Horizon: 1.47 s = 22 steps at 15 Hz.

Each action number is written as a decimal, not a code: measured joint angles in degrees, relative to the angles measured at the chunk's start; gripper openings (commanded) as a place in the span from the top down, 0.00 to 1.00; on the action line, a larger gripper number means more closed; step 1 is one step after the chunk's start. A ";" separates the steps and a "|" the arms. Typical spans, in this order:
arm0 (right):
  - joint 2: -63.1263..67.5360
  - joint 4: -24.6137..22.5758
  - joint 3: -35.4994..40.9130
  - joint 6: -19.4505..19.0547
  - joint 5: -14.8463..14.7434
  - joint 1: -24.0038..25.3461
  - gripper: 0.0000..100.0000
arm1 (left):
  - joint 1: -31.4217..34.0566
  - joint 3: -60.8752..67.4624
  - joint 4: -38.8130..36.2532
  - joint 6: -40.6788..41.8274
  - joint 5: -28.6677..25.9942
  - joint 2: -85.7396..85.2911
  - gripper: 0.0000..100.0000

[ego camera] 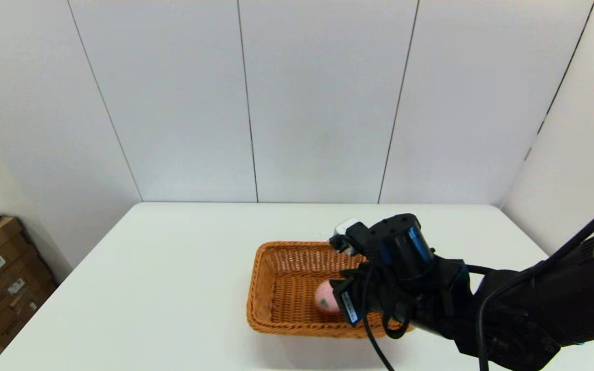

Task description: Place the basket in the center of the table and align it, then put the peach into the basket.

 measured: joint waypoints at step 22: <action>-69.02 28.76 16.41 -11.26 -4.00 -26.19 0.00 | 0.00 -0.07 0.06 0.09 0.01 0.00 0.00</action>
